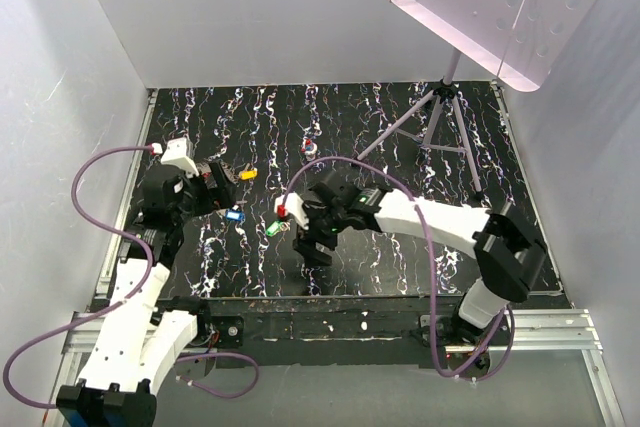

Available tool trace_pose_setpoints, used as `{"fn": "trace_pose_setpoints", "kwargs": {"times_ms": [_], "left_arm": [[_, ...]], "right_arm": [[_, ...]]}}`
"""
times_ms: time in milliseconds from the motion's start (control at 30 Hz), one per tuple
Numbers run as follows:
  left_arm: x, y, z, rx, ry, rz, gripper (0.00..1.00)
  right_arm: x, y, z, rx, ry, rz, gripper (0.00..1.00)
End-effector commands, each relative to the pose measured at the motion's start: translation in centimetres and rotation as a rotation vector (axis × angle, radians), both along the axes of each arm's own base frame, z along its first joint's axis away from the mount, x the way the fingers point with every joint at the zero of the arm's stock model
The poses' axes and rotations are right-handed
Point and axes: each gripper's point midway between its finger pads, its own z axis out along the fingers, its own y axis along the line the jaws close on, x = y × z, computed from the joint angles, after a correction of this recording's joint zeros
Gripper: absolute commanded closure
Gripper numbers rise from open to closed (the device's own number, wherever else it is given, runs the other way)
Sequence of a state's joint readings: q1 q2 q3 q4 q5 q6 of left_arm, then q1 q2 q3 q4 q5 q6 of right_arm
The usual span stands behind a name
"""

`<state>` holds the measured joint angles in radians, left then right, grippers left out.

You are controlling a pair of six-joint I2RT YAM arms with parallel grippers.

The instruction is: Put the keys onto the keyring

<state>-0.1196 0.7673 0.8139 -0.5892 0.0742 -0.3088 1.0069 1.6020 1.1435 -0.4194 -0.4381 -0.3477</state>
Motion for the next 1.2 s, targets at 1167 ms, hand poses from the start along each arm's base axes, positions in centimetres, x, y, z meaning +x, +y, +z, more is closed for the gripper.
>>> {"fn": "trace_pose_setpoints", "kwargs": {"times_ms": [1167], "left_arm": [[-2.0,5.7,5.4,0.097,-0.305,0.268,0.02]], "right_arm": [[8.0,8.9,-4.6,-0.174,-0.099,-0.299,0.39]]}}
